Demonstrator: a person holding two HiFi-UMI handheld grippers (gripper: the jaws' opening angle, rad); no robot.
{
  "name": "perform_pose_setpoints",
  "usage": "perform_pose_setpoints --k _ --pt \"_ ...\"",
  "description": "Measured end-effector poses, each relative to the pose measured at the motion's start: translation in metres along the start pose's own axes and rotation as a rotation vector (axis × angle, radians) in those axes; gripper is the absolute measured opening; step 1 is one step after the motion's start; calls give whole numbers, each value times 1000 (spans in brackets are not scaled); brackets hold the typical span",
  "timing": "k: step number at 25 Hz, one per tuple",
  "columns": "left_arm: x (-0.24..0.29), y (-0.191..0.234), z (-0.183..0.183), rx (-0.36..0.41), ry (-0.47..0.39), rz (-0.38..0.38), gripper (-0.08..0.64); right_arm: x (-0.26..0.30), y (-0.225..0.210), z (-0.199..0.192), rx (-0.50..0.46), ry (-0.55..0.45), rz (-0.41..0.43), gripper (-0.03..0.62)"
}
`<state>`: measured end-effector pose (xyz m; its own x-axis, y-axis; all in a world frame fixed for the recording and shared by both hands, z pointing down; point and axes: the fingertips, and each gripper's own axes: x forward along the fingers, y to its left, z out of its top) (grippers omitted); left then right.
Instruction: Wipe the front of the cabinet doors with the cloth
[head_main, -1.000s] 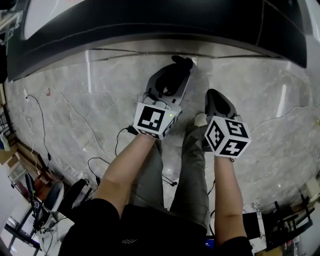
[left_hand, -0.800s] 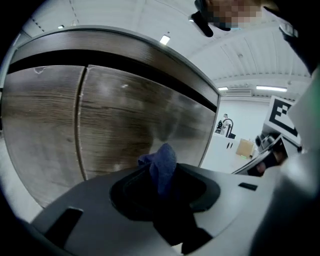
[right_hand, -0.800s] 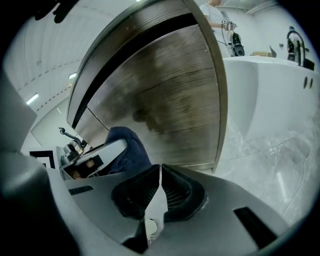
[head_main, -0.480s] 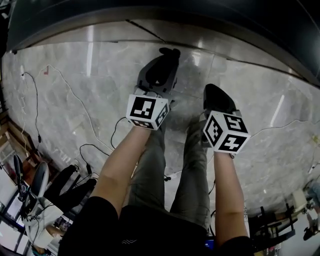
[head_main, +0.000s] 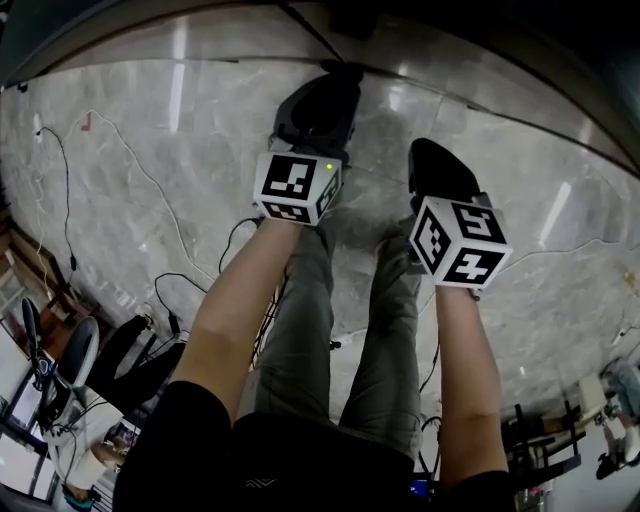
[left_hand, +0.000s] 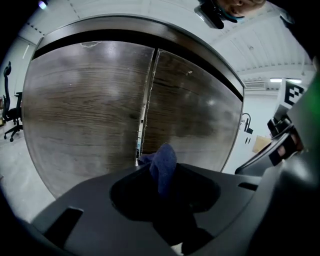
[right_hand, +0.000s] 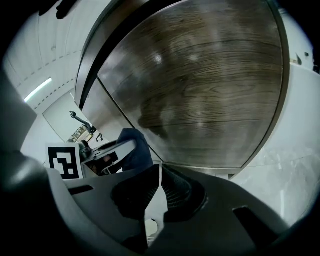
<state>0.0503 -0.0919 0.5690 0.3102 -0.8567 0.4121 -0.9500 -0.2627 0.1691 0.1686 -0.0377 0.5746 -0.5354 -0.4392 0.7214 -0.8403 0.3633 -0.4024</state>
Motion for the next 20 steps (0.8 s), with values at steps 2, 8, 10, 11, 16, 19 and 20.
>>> perform_pose_setpoints --k 2,8,10,11,16,19,20 --pt "6 1 0 -11 -3 2 127 2 -3 0 -1 0 -1 38" --pt "22 -20 -1 17 -4 -22 127 -7 -26 3 27 -26 -11 38" --pt "28 -35 -1 29 -1 -39 127 -15 -36 2 28 -32 -13 38" --pt "31 -42 0 31 -1 -47 127 -19 -42 1 31 -34 -16 38" --pt "49 -80 3 42 -3 -93 127 -38 -74 -8 77 -49 -47 38" --pt "58 -101 1 53 1 -123 127 -46 -91 -15 102 -55 -65 38" --pt "61 -107 0 57 4 -132 127 -48 -96 -17 109 -57 -70 38"
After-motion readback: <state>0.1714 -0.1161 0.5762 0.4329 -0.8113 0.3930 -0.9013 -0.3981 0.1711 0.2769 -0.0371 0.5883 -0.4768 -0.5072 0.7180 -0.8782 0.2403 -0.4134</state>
